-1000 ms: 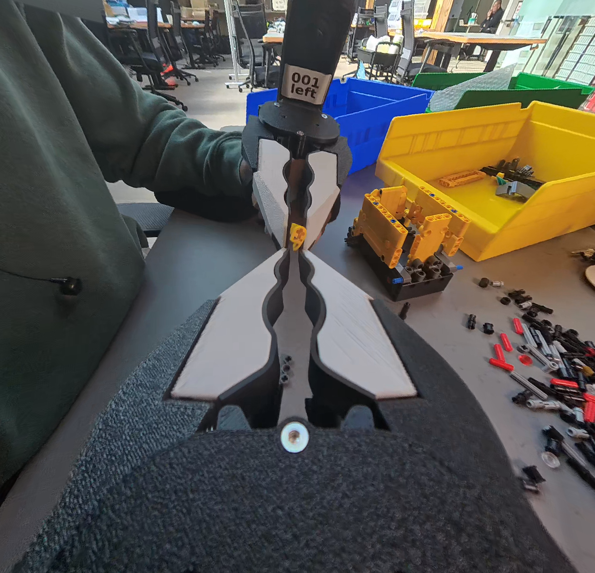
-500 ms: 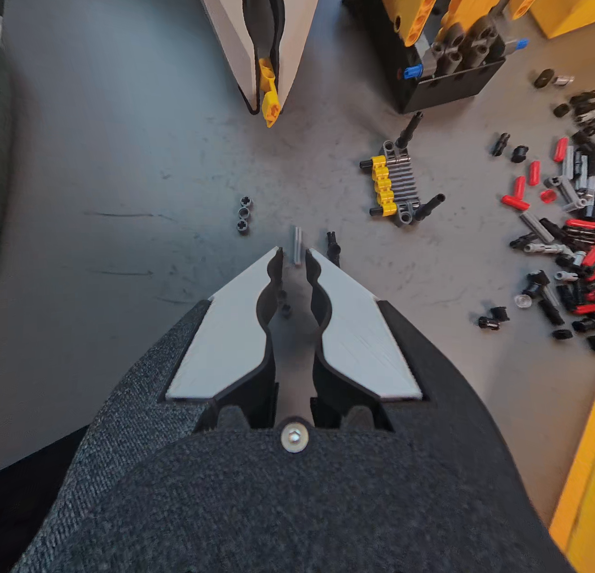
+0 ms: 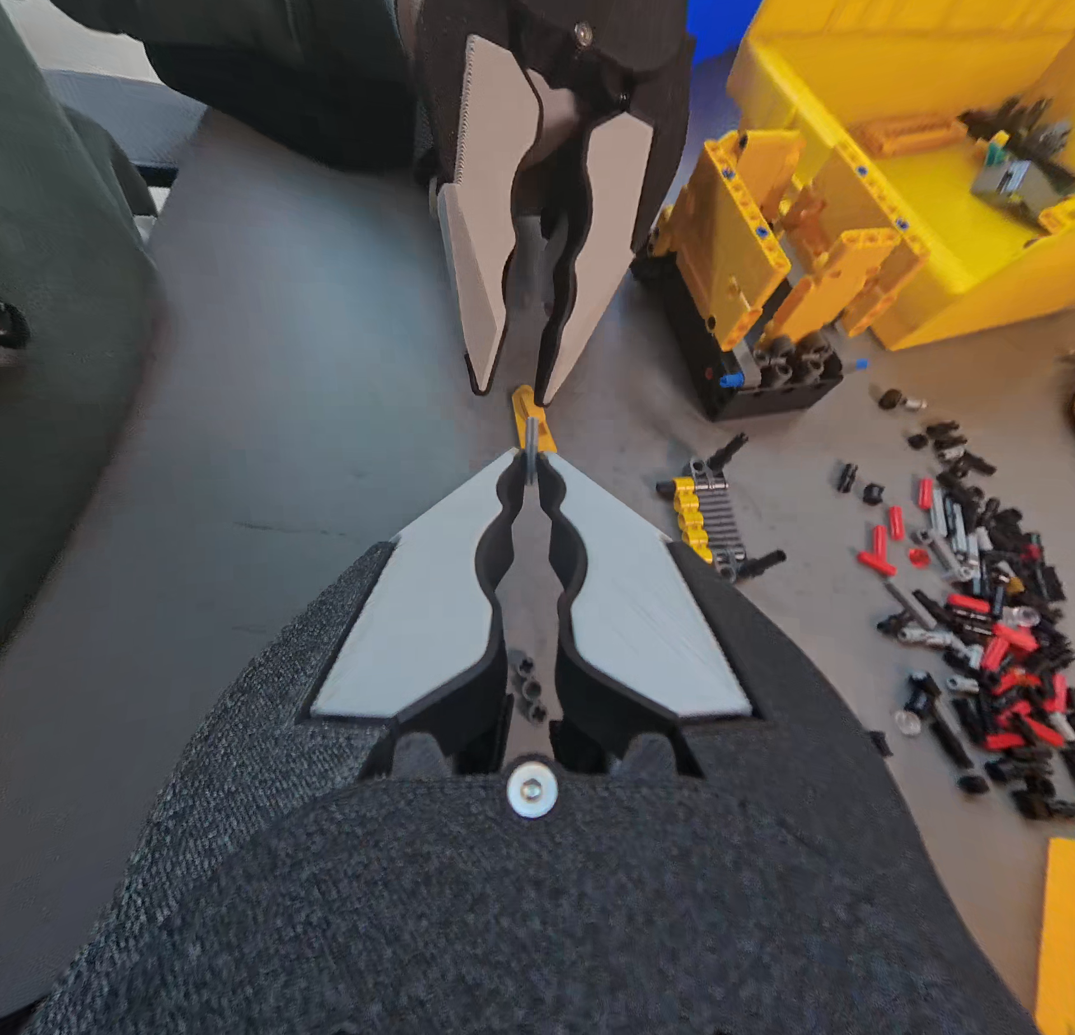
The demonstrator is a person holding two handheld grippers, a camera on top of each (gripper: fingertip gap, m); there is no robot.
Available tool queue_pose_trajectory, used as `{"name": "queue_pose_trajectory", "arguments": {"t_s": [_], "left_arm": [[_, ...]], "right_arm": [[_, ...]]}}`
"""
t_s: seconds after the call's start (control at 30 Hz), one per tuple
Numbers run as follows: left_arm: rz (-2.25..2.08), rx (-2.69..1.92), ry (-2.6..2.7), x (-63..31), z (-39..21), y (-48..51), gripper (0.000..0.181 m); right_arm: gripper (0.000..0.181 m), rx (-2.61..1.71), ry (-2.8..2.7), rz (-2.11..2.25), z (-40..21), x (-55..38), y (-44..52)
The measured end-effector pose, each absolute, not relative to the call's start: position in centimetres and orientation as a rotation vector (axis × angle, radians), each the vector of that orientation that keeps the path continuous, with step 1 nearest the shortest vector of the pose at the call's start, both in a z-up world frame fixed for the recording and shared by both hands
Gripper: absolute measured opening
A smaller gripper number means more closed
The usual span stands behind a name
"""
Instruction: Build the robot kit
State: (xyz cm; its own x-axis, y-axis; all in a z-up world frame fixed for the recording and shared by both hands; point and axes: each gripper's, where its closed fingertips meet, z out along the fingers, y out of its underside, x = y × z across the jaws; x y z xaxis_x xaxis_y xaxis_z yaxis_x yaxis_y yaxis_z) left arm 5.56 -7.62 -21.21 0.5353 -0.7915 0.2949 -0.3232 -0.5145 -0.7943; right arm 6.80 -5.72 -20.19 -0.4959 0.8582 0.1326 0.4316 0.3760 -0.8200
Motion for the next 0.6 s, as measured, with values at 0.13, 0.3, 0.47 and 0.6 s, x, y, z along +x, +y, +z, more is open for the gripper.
{"name": "queue_pose_trajectory", "arguments": {"t_s": [0.13, 0.3, 0.47, 0.6], "left_arm": [[-0.906, -1.984, 0.893, 6.3, -19.4, -7.7, 0.013], [-0.897, -1.964, 0.897, 6.3, -19.3, -7.7, 0.004], [-0.934, -1.961, 0.878, 6.4, -19.1, -7.8, 0.003], [-1.067, -1.920, 0.779, 6.2, -17.8, -7.6, 0.003]], "right_arm": [[0.003, -1.023, -2.041, 1.000, -19.2, 5.8, -7.0], [0.003, -1.012, -2.037, 1.007, -19.0, 5.8, -7.4], [0.003, -1.003, -2.031, 1.008, -18.9, 5.9, -7.5], [0.004, -0.974, -1.941, 1.064, -17.5, 5.7, -7.4]]}}
